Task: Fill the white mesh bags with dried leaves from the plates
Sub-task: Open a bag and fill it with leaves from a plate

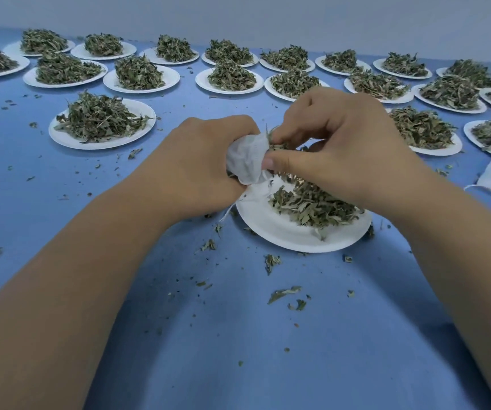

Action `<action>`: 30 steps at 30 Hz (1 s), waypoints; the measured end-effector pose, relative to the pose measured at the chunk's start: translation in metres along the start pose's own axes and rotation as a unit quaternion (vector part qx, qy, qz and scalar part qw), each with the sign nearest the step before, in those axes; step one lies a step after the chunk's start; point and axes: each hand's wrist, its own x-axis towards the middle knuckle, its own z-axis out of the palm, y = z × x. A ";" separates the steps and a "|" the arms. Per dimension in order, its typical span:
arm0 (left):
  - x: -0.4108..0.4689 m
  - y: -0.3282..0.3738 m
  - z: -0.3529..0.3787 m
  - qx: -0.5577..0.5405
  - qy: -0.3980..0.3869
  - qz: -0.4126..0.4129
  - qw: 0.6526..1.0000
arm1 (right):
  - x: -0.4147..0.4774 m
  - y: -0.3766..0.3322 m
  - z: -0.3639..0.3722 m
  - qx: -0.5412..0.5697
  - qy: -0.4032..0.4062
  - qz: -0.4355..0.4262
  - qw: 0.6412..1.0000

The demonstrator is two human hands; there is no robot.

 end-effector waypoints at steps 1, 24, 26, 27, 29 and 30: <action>0.000 0.000 0.000 0.000 0.002 0.002 1.000 | 0.000 0.001 0.000 -0.004 -0.002 0.001 1.000; -0.001 0.004 0.001 -0.068 0.034 -0.039 0.996 | -0.015 -0.011 0.005 0.064 -0.027 0.035 0.997; -0.001 0.005 0.001 -0.071 0.032 -0.032 0.996 | -0.015 -0.008 -0.001 0.064 -0.073 0.041 0.994; -0.001 0.005 0.000 -0.076 0.031 -0.030 0.996 | -0.015 -0.007 -0.004 0.058 -0.098 0.037 0.993; -0.001 0.005 0.001 -0.078 0.030 -0.033 0.996 | -0.015 -0.005 -0.006 0.043 -0.117 0.025 0.992; -0.001 0.005 0.002 -0.072 0.031 -0.034 0.996 | -0.014 -0.004 -0.005 0.036 -0.106 0.020 0.994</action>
